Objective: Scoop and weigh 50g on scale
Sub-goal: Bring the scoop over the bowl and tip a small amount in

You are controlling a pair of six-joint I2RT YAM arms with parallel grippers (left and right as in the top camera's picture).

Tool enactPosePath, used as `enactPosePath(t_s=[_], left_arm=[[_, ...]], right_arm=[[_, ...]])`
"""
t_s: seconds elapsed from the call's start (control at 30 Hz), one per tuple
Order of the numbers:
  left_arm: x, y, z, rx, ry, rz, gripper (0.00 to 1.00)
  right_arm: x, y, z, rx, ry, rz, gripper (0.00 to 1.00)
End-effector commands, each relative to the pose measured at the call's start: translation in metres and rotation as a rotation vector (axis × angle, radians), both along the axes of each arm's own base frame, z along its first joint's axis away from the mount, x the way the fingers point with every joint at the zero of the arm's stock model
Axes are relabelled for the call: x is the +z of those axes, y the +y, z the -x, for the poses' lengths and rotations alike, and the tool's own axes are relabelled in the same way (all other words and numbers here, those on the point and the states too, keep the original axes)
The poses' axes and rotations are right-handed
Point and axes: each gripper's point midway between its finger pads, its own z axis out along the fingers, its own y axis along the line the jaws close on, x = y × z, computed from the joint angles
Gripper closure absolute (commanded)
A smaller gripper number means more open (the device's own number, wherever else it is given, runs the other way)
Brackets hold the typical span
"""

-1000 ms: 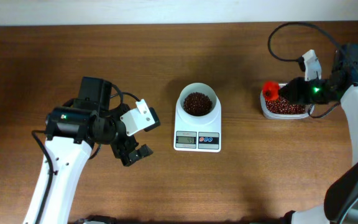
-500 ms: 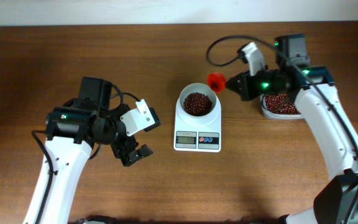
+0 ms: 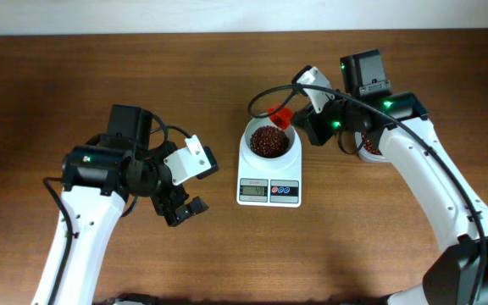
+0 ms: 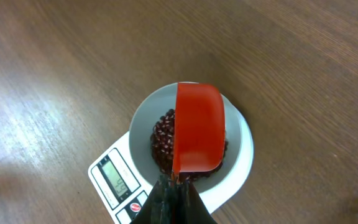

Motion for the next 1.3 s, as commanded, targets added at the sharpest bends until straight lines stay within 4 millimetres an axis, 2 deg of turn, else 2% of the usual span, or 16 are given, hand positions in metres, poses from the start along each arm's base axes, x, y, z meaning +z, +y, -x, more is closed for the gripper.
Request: enactPosePath(t_s=[0.0, 0.4, 0.5, 0.57, 0.6, 1.17, 1.27], left_arm=[[0.006, -0.002, -0.003, -0.011, -0.016, 0.017, 0.01], [0.006, -0.002, -0.003, -0.011, -0.016, 0.017, 0.01], [0.006, -0.002, -0.002, -0.011, -0.016, 0.017, 0.01], [0.006, -0.002, -0.003, -0.011, -0.016, 0.017, 0.01], [0.006, -0.002, -0.003, -0.011, -0.016, 0.017, 0.01], [0.006, -0.002, -0.003, -0.011, -0.016, 0.017, 0.01], [0.006, -0.002, -0.003, -0.011, -0.016, 0.017, 0.01]], right_arm=[[0.022, 0.011, 0.006, 0.052, -0.037, -0.063, 0.96], [0.022, 0.011, 0.005, 0.05, -0.038, -0.062, 0.96], [0.028, 0.019, 0.012, 0.091, -0.025, -0.116, 0.96], [0.011, -0.003, -0.001, -0.004, -0.041, 0.027, 0.96], [0.01, -0.006, -0.002, -0.014, -0.044, 0.041, 0.96], [0.012, -0.004, -0.002, -0.008, -0.044, 0.029, 0.96], [0.016, -0.006, -0.001, 0.002, -0.028, -0.027, 0.96]])
